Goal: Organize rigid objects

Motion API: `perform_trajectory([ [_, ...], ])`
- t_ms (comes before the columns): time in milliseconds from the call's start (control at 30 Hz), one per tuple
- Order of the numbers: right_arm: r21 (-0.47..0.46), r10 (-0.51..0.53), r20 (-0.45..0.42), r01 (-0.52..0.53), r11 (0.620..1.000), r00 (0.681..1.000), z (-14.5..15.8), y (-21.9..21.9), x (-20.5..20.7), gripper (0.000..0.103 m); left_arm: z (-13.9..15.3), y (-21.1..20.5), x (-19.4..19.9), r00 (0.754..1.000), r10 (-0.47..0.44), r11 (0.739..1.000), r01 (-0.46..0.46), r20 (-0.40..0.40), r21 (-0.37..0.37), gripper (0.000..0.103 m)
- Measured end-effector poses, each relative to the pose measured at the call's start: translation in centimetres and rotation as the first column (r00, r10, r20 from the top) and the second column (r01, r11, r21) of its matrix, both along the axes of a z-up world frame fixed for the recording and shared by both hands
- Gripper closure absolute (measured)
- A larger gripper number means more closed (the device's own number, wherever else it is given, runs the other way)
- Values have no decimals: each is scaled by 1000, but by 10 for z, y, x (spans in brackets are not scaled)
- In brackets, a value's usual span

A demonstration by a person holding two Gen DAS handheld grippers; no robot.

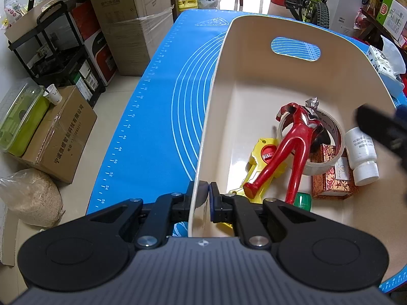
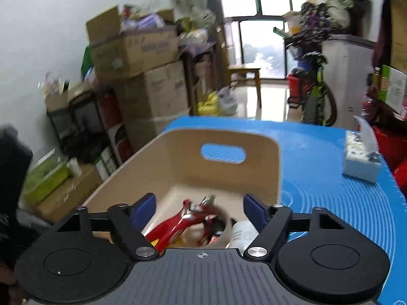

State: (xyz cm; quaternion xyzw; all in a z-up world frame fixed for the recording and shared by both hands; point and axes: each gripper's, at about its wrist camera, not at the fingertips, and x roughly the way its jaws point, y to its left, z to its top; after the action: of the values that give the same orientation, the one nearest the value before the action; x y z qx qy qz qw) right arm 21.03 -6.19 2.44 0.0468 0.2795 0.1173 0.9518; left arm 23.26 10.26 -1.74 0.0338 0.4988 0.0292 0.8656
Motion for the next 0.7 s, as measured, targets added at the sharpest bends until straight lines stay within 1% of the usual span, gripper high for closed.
perform_trajectory([
  [33, 7, -11, 2, 11, 1000, 1000, 2, -4, -2, 20, 0, 0, 0, 1000, 0, 1000, 0, 1, 2, 91],
  [100, 18, -49, 2, 49, 999, 999, 6, -12, -5, 9, -1, -1, -1, 1000, 0, 1000, 0, 4, 7, 91],
  [200, 34, -81, -4, 81, 996, 997, 7, -22, -9, 7, -1, 0, -1, 1000, 2, 1000, -2, 6, 8, 91],
  [233, 35, -88, -12, 88, 996, 996, 7, -24, -10, 7, -1, -1, -2, 1000, 1, 1000, -1, 10, 8, 87],
  [267, 33, -91, -17, 92, 995, 996, 7, -24, -10, 6, 0, -2, -3, 1000, -7, 1000, 7, 13, 5, 71],
  [300, 29, -93, -20, 94, 995, 995, 7, -25, -12, 6, 3, -5, -4, 999, -22, 1000, 23, 24, -8, 63],
  [367, 14, -93, -19, 94, 996, 995, 9, -26, -16, 6, 11, -11, -11, 997, -38, 999, 39, 65, -12, 33],
  [433, -6, -94, -11, 94, 996, 996, 12, -25, -20, 6, 21, -17, -17, 992, -51, 999, 52, 113, -6, 24],
  [500, -23, -102, -2, 102, 995, 995, 17, -28, -27, 5, 30, -21, -22, 989, -49, 999, 49, 139, -3, 23],
  [600, -30, -120, 6, 120, 992, 993, 27, -33, -38, 5, 45, -23, -30, 985, -29, 999, 34, 168, -25, 22],
  [700, -31, -139, 19, 139, 990, 990, 40, -41, -50, 5, 58, -25, -42, 978, -16, 998, 27, 206, -50, 17],
])
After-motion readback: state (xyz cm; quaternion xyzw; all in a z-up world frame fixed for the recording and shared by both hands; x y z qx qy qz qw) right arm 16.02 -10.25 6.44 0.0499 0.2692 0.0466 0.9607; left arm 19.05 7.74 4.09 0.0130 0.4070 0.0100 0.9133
